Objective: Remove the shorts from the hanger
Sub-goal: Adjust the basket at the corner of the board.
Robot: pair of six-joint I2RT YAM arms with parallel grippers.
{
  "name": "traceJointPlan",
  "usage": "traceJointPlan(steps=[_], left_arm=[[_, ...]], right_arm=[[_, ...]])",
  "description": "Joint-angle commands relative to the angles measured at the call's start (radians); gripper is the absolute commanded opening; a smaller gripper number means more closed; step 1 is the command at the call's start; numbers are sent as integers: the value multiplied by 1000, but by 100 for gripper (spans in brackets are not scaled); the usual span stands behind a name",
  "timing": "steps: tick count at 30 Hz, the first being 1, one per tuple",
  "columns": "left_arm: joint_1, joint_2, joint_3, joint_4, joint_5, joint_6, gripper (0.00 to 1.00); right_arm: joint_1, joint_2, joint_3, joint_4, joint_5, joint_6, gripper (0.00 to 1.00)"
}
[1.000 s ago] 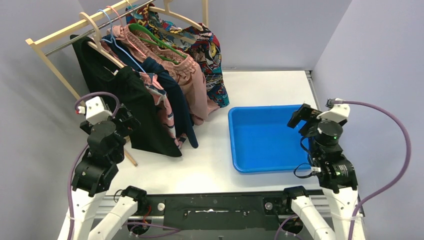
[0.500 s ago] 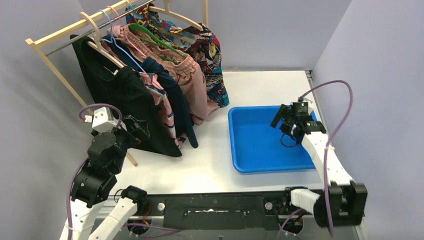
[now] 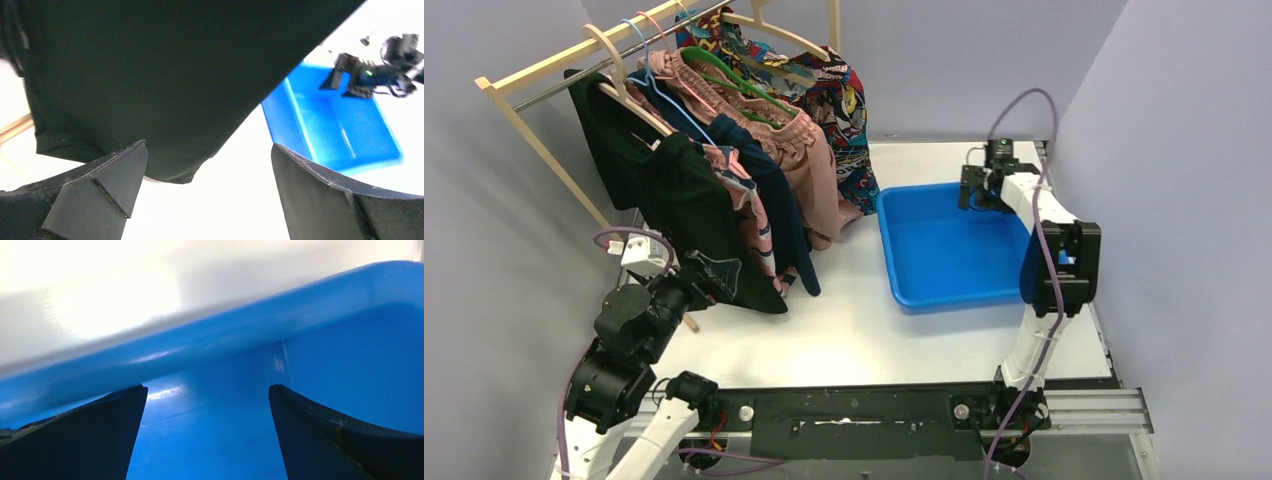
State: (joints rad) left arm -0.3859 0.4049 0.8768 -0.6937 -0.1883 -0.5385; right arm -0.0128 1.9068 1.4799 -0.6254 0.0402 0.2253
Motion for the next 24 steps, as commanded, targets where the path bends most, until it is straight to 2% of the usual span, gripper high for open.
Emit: traceJointPlan(steps=[1, 4, 7, 9, 11, 13, 14, 16, 19, 24], left_arm=[[-7, 9, 16, 81, 143, 30, 98], [-7, 18, 22, 80, 187, 48, 98], [-8, 24, 21, 75, 217, 60, 98], [-9, 26, 8, 87, 232, 62, 98], [-9, 29, -8, 107, 237, 58, 98], [-8, 35, -21, 128, 240, 57, 98], [-8, 40, -24, 137, 240, 57, 98], [-8, 47, -28, 146, 238, 55, 98], [-8, 47, -38, 148, 228, 60, 98], [-8, 7, -76, 153, 193, 55, 98]], right_arm=[[110, 44, 94, 124, 207, -403, 98], [130, -23, 60, 186, 266, -387, 98], [149, -213, -44, 219, 260, -281, 98], [154, -327, -81, 171, 161, -101, 98], [159, -428, -144, 150, -35, 82, 98], [188, -523, -262, 226, -239, 234, 98], [224, -564, -321, 286, -290, 294, 98], [332, -610, -387, 353, -291, 345, 99], [509, -617, -396, 326, -205, 372, 99], [707, -578, -392, 293, -107, 359, 99]])
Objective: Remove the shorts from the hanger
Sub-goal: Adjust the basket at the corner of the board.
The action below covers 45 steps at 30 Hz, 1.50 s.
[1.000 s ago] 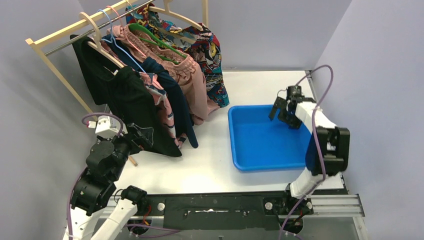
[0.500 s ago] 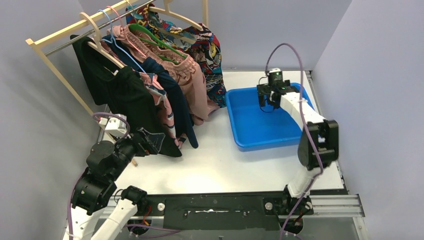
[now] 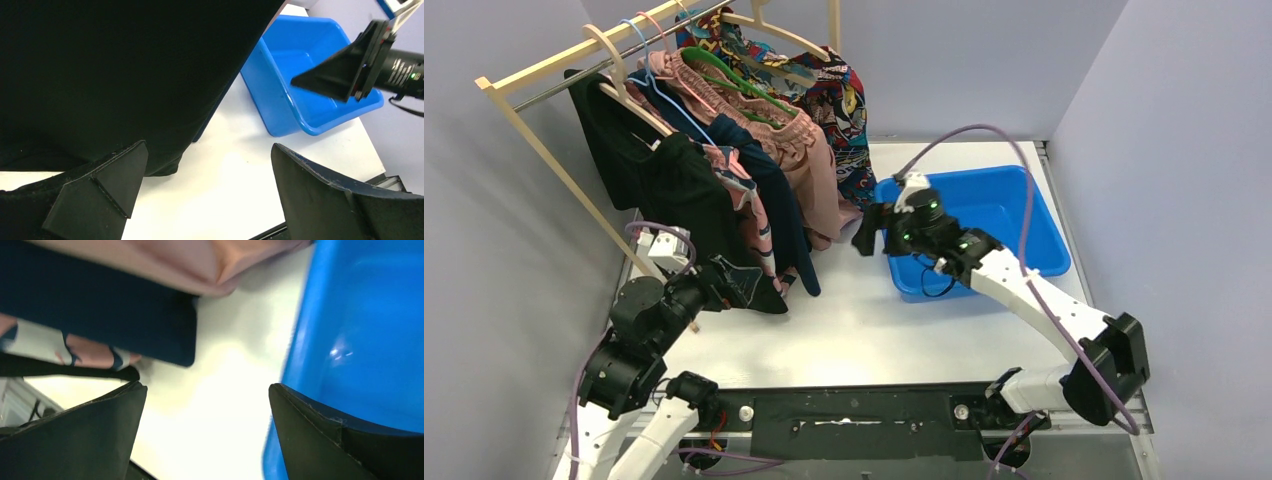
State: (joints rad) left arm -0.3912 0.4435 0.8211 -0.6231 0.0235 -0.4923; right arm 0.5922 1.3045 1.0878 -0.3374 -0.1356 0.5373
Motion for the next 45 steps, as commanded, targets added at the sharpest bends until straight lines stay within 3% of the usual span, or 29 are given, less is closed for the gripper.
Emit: traceJointPlan(steps=[1, 7, 13, 16, 24, 32, 36, 40, 43, 45], left_arm=[[-3, -44, -38, 93, -23, 7, 98], [-4, -99, -112, 118, -69, -20, 97], [-5, -156, -205, 129, -98, -66, 97], [-5, -183, -242, 138, -101, -76, 94], [-5, -201, -259, 150, -130, -60, 94], [-6, -200, -263, 152, -130, -56, 93], [-6, -201, -263, 151, -130, -58, 93], [-6, -195, -264, 155, -125, -54, 93], [-6, -189, -263, 158, -121, -52, 93], [-6, -185, -264, 158, -120, -52, 93]], right_arm=[[129, 45, 16, -8, 74, 37, 100], [262, 236, 147, -126, 102, -18, 100], [286, 329, 179, -334, 416, 87, 99], [285, 274, 97, -401, 522, 173, 99], [266, -21, -159, -530, 627, 463, 99], [149, -322, -242, -703, 762, 717, 98], [94, -421, -210, -736, 802, 701, 98], [89, -465, -179, -557, 774, 564, 98], [24, -377, -92, -457, 771, 439, 98], [-105, -265, 0, -411, 685, 319, 98]])
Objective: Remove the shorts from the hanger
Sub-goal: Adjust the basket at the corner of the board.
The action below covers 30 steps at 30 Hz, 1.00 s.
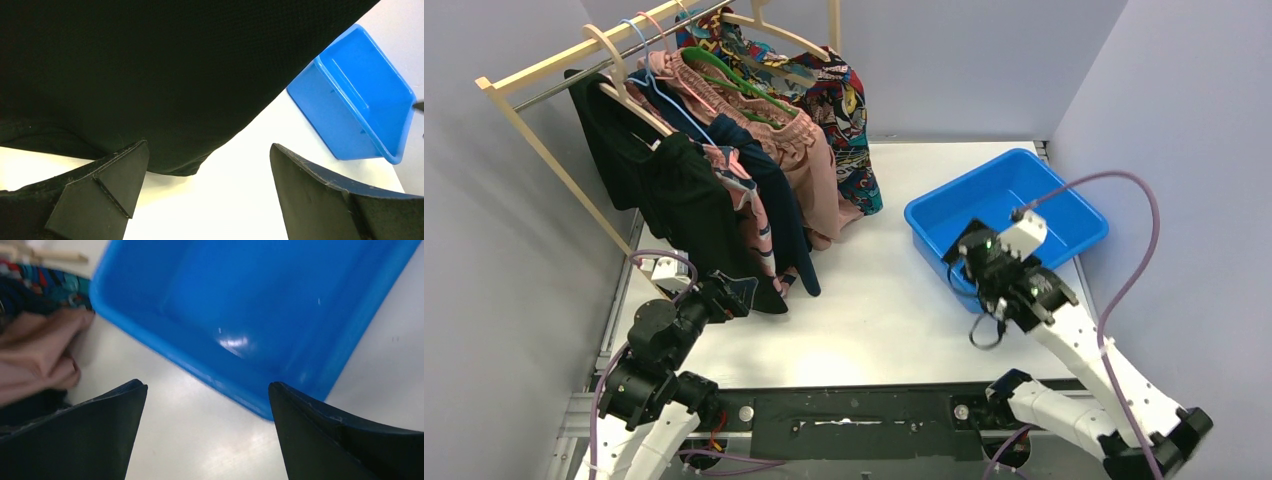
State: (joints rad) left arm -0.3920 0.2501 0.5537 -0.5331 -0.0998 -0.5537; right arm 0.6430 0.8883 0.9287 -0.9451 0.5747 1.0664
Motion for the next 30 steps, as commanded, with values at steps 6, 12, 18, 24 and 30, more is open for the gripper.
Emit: traceJointPlan(steps=[6, 12, 18, 24, 30], left_arm=[[-5, 10, 3, 68, -2, 12, 93], [-4, 11, 3, 66, -9, 14, 93], [-4, 5, 0, 69, -9, 17, 93], [-4, -5, 0, 67, -15, 17, 93], [-4, -9, -2, 70, -11, 18, 92]], right_arm=[[-526, 451, 358, 393, -392, -383, 98], [-639, 833, 688, 349, -478, -419, 98], [-658, 1196, 1061, 193, -577, -496, 98], [-637, 1281, 1093, 215, -602, -582, 63], [-566, 1321, 1174, 188, -521, -885, 39]])
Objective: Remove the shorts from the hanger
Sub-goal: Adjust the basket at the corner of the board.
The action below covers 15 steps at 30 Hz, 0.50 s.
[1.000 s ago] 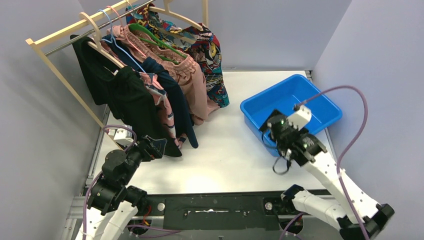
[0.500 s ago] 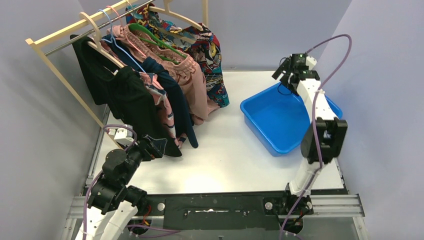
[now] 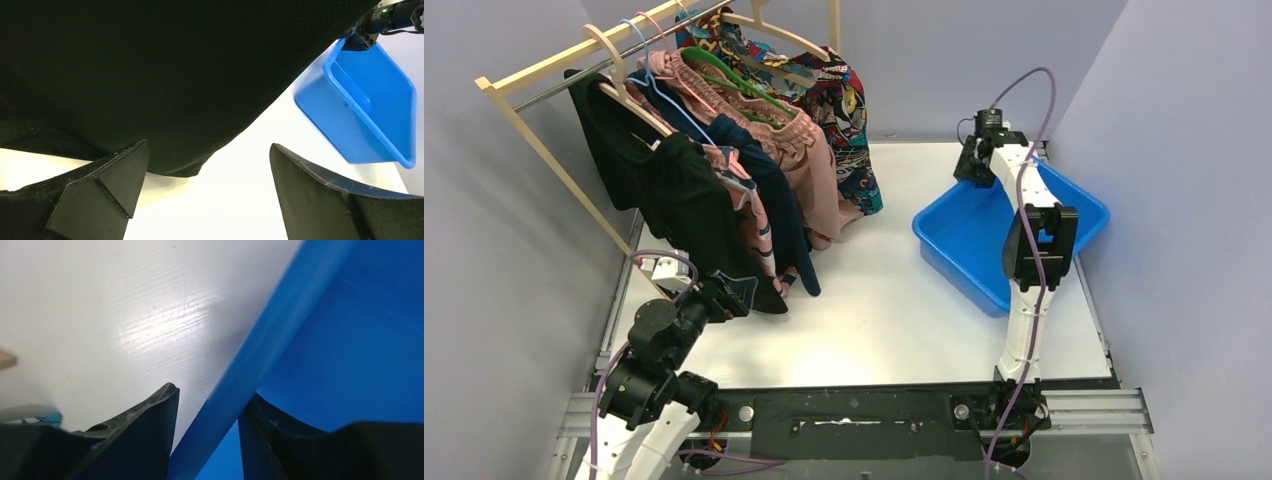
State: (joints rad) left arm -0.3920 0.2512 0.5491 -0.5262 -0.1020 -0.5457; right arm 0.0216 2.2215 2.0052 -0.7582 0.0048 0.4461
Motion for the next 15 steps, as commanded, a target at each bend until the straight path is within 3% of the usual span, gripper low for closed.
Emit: traceJointPlan(steps=[1, 9, 13, 15], left_arm=[[-4, -11, 3, 63, -9, 10, 93], [-4, -14, 2, 63, -10, 10, 92], [-4, -10, 2, 63, -11, 10, 92], [-4, -7, 2, 64, -11, 10, 92]], right_arm=[[67, -9, 105, -6, 67, -317, 34], [52, -1, 99, -55, 78, -428, 28], [49, -15, 44, -55, 89, -371, 29], [49, -16, 36, -61, 95, -325, 25]])
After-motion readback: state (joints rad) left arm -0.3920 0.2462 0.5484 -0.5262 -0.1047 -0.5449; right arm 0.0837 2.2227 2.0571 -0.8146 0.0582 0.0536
